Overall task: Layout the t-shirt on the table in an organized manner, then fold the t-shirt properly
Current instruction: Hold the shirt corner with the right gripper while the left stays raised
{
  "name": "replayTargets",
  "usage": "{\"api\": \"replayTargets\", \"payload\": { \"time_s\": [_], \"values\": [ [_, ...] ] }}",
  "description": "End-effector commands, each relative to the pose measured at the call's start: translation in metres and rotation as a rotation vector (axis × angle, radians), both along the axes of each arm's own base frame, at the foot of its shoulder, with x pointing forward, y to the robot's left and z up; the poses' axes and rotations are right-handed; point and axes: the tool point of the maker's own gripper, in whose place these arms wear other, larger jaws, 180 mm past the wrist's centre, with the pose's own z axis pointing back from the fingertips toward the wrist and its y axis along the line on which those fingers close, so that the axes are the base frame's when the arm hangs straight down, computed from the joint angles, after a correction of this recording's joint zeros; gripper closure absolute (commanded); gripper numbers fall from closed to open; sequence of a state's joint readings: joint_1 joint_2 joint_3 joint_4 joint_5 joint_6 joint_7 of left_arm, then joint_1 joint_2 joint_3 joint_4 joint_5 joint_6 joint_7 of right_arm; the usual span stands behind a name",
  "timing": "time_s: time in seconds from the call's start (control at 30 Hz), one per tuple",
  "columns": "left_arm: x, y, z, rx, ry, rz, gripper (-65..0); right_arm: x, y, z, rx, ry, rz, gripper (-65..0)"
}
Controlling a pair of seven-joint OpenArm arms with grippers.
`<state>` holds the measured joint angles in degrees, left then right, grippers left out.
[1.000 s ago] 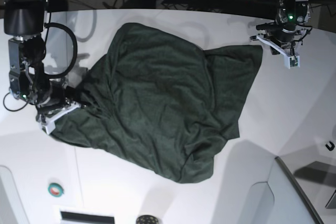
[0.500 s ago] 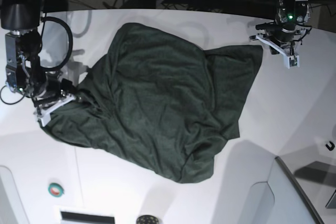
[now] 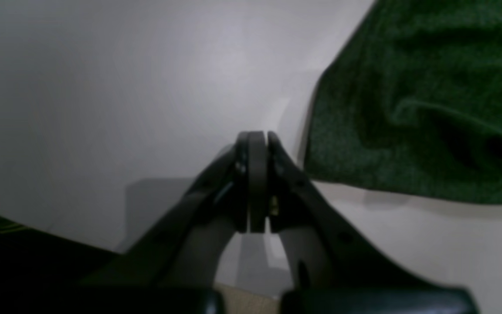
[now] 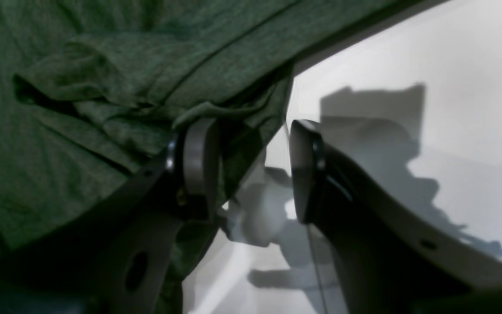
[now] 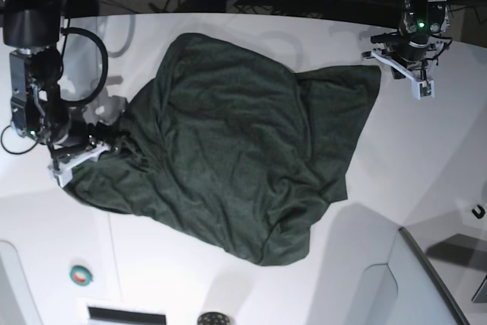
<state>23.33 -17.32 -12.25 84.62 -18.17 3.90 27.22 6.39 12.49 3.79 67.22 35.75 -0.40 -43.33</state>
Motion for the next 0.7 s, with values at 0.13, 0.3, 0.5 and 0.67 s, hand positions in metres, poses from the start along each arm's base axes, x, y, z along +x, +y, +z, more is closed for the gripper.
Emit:
{"api": "replayTargets", "payload": {
  "time_s": [0.13,0.3,0.5,0.67],
  "values": [
    [0.007,0.006,0.009,0.022,-0.031,-0.008,0.0,0.021,-0.004,0.026,-0.007,-0.091,-0.002,-24.9],
    [0.007,0.006,0.009,0.023,-0.03,-0.008,0.0,0.013,0.0,0.004,0.018,-0.025,-0.021,-24.9],
    [0.007,0.006,0.009,0.023,-0.03,-0.008,0.0,0.011,0.003,0.001,0.025,-0.016,-0.022,-24.0],
    [0.007,0.006,0.009,0.023,-0.03,-0.008,0.0,0.011,0.003,0.001,0.027,-0.013,-0.018,0.0]
  ]
}}
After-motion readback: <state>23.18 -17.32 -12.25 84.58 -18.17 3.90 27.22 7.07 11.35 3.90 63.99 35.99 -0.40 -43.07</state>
